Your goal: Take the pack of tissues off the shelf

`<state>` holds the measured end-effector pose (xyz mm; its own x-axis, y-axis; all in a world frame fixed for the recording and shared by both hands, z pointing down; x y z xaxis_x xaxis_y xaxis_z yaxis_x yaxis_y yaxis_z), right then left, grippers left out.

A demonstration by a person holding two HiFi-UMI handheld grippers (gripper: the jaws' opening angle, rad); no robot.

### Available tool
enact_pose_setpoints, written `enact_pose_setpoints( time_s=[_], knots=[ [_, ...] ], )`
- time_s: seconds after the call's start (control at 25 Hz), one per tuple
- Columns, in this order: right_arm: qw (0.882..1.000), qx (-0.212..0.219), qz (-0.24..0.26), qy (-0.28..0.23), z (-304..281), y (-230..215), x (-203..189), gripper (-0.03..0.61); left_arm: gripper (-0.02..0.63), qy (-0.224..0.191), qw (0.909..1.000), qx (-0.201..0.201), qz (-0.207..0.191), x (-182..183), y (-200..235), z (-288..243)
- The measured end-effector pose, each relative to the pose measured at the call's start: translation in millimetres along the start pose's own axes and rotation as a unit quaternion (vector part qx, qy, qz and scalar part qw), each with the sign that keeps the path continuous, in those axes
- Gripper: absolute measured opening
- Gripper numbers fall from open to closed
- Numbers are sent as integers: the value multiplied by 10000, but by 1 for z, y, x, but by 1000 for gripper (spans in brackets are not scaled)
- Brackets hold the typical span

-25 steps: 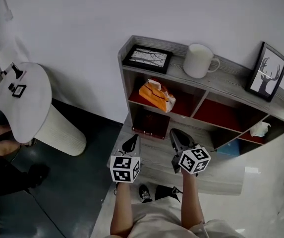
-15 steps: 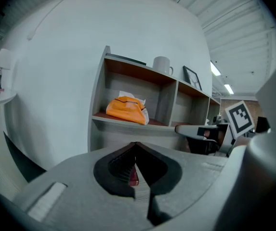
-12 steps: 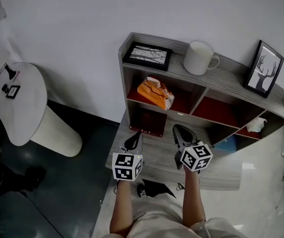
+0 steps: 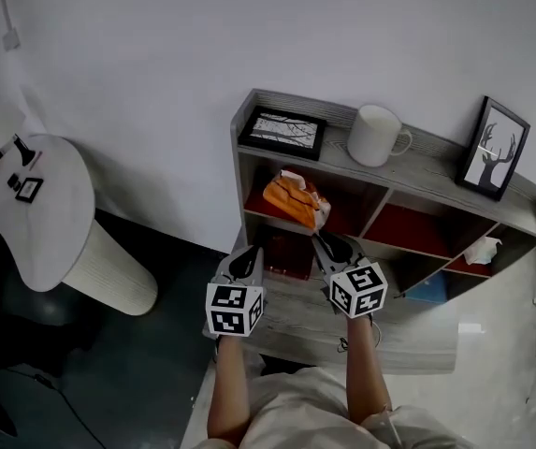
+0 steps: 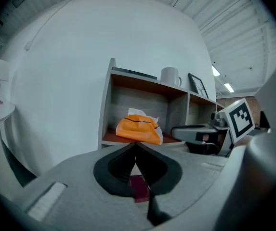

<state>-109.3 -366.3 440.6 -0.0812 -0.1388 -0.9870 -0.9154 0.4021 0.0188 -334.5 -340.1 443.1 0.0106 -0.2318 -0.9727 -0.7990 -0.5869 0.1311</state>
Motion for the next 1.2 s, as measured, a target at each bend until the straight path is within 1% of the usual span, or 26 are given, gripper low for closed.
enact_pose_setpoints(
  time_s=[0.16,0.28,0.36,0.44,0.52,0.64,0.68,0.8,0.96,1.2],
  knots=[
    [9992,-308,241,90,-11,-4,7,96,9,-22,10000,-50,-3,7,6,-11],
    [9961,-582,590,305,-23,-3,6,159,9,-26,10000,-57,48,7,13,-19],
    [9950,-707,595,376,-29,-4,5,188,8,-8,9999,-74,94,6,18,-24],
    [9944,-795,562,404,-35,-7,4,202,8,-7,9998,-91,150,5,22,-30],
    [9929,-863,689,439,-40,-7,3,204,8,9,9997,-92,226,2,26,-34],
    [9863,-1081,1127,539,-46,-4,-1,204,8,74,9992,-110,365,-6,31,-39],
    [9847,-1155,1191,532,-49,-4,-1,204,8,96,9991,-105,398,-8,32,-40],
    [9854,-1214,1099,460,-56,-5,-1,204,9,113,9988,-49,464,-10,37,-42],
    [9894,-991,965,433,-64,-7,0,197,8,94,9980,49,629,-12,46,-40],
    [9897,-961,961,444,-67,-9,-2,127,8,105,9969,99,771,-18,49,-40]
  ],
)
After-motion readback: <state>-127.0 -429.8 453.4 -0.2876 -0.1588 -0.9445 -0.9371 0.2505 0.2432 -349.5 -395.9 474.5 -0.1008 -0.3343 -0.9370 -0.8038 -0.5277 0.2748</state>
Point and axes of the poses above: the fingertips, and each gripper's own axes: z backward along the fingers, y to its left, x out of its top, the point moved 10 cm from there along z, backward along the fingers, and after that the axes turned 9 degrees about -x, right-handed, at the moved point
